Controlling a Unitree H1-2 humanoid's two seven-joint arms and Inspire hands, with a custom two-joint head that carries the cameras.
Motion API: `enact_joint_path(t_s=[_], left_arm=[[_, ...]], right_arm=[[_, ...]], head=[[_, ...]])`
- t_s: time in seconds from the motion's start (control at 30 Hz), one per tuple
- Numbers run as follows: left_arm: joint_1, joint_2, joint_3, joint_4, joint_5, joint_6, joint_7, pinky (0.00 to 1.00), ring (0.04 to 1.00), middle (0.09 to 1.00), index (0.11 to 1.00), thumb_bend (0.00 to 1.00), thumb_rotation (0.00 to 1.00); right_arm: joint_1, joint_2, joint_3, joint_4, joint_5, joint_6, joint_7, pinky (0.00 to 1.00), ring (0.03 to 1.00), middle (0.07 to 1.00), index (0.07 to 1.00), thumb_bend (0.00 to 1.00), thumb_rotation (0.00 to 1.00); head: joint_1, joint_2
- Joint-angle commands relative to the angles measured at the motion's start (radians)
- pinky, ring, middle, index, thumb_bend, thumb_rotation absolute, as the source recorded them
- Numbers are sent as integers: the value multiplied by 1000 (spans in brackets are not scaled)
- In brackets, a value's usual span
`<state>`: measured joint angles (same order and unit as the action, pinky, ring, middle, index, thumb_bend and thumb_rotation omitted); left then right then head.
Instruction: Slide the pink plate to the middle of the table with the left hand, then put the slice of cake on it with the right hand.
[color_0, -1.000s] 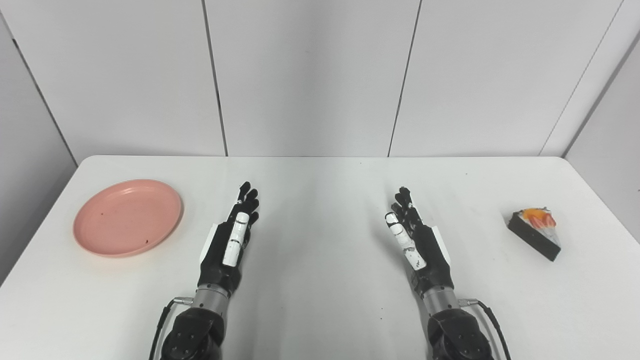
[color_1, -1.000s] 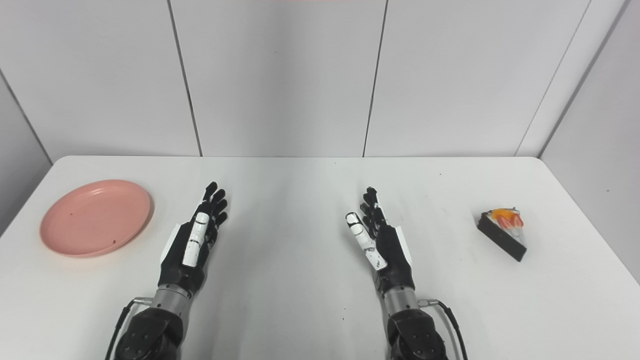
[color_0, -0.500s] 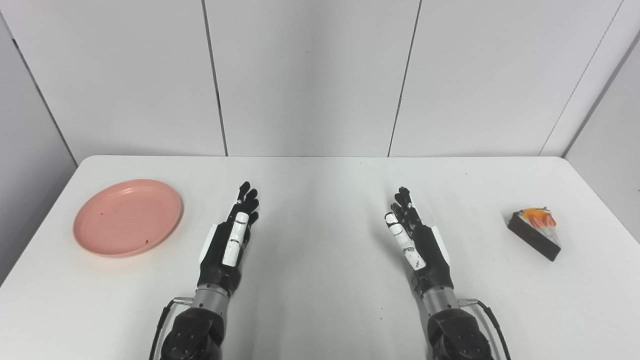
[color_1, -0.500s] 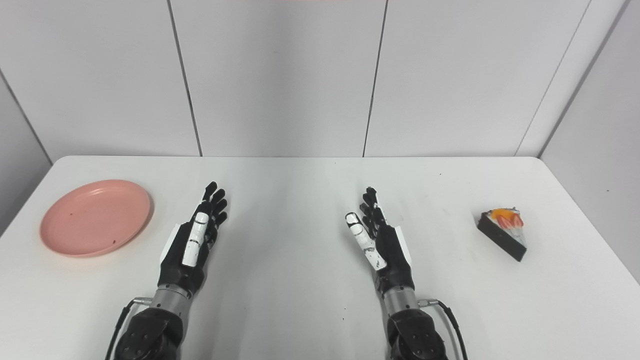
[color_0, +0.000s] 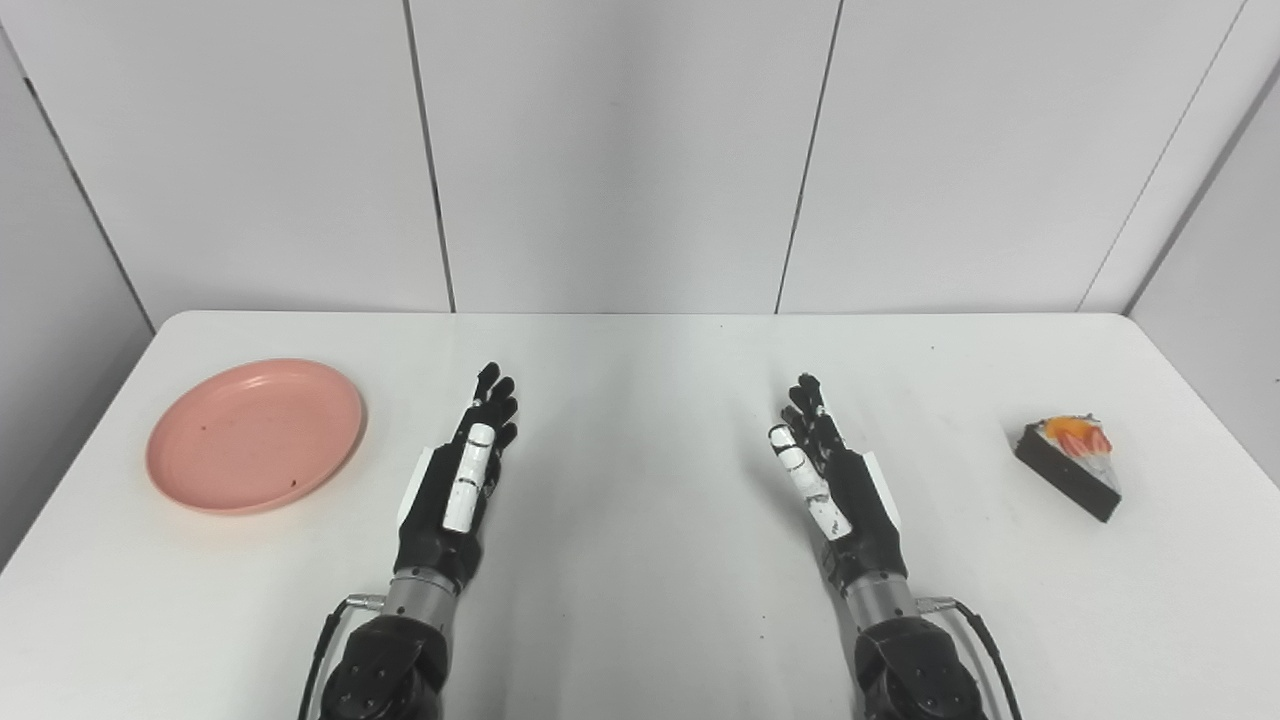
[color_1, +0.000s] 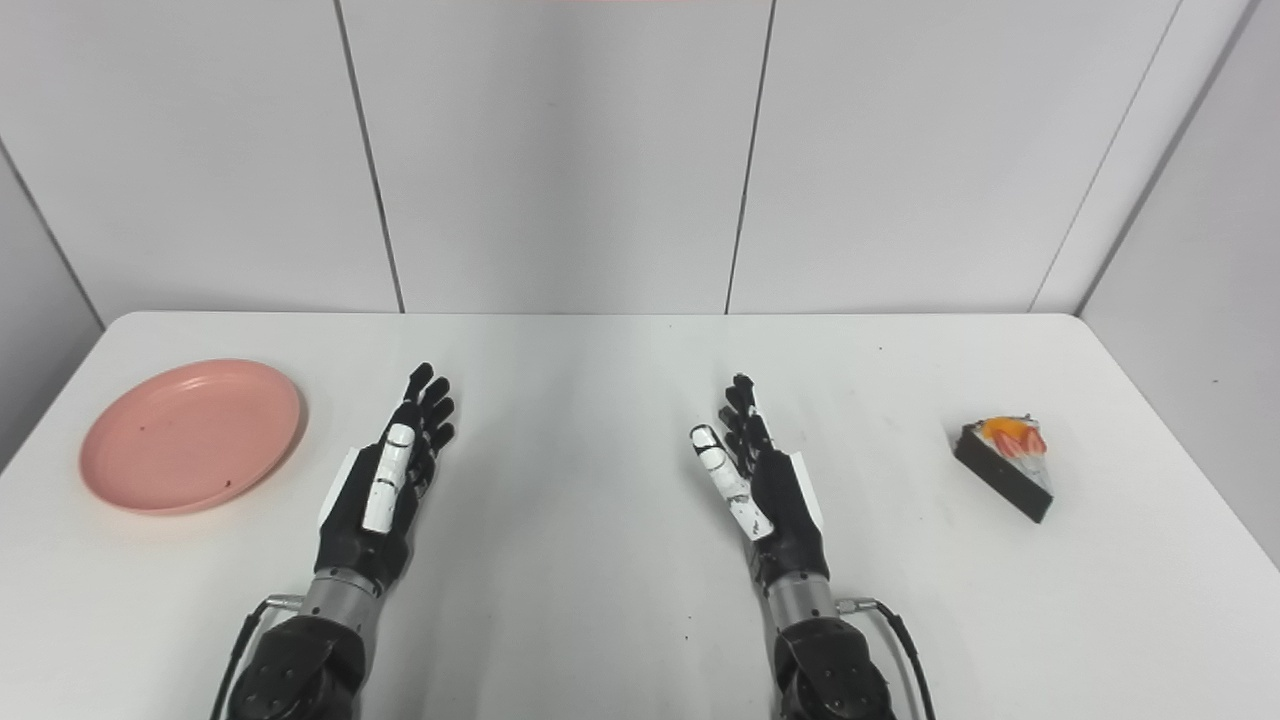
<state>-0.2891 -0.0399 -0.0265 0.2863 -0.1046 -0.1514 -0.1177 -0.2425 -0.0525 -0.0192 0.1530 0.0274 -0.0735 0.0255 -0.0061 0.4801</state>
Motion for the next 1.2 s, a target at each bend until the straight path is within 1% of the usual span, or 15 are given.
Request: enact_joint_path(t_s=[0.0, 0.13, 0.2, 0.4, 0.53, 0.67, 0.73, 0.87, 1.17], left_arm=[[45, 6, 5, 31, -6, -15, -5, 1000, 1000, 1000, 1000, 557, 969], [46, 7, 3, 27, -3, -6, -4, 1000, 1000, 1000, 1000, 565, 963], [47, 8, 0, 22, 0, -1, -5, 1000, 1000, 1000, 1000, 565, 968], [44, 9, 2, 38, 1, -20, -5, 1000, 1000, 1000, 1000, 578, 953], [46, 9, 0, 30, 10, -10, 2, 1000, 1000, 1000, 1000, 574, 964], [45, 9, -1, 31, 8, -6, -1, 1000, 1000, 1000, 1000, 593, 964], [43, 9, -2, 35, 12, -13, 0, 1000, 1000, 1000, 1000, 584, 970], [46, 9, -2, 26, 6, -6, -3, 1000, 1000, 1000, 1000, 584, 961], [49, 6, 1, 16, 2, 6, -1, 1000, 1000, 1000, 1000, 572, 954]], right_arm=[[1, 7, 2, 5, 1, -18, -1, 996, 964, 981, 1000, 606, 758], [4, 8, 1, -6, 0, -4, -3, 992, 961, 979, 1000, 603, 755], [3, 6, 3, -4, 0, -7, 0, 997, 965, 982, 1000, 597, 757], [4, 5, 3, -2, -3, -16, 0, 998, 965, 981, 1000, 593, 759], [4, 5, 4, -5, -5, -10, 0, 999, 965, 980, 1000, 599, 763], [4, 2, 4, -5, -1, -10, 5, 998, 966, 982, 1000, 586, 770], [4, 5, 1, -6, 6, -7, 5, 996, 961, 976, 1000, 581, 753], [4, 6, 0, -8, 8, -5, 4, 992, 958, 972, 1000, 592, 747], [4, 9, -2, -8, 13, -6, -1, 989, 953, 969, 1000, 568, 736]], head=[[1, 3], [2, 3], [2, 3], [2, 4], [3, 4], [3, 5], [3, 5], [4, 5], [3, 5]])
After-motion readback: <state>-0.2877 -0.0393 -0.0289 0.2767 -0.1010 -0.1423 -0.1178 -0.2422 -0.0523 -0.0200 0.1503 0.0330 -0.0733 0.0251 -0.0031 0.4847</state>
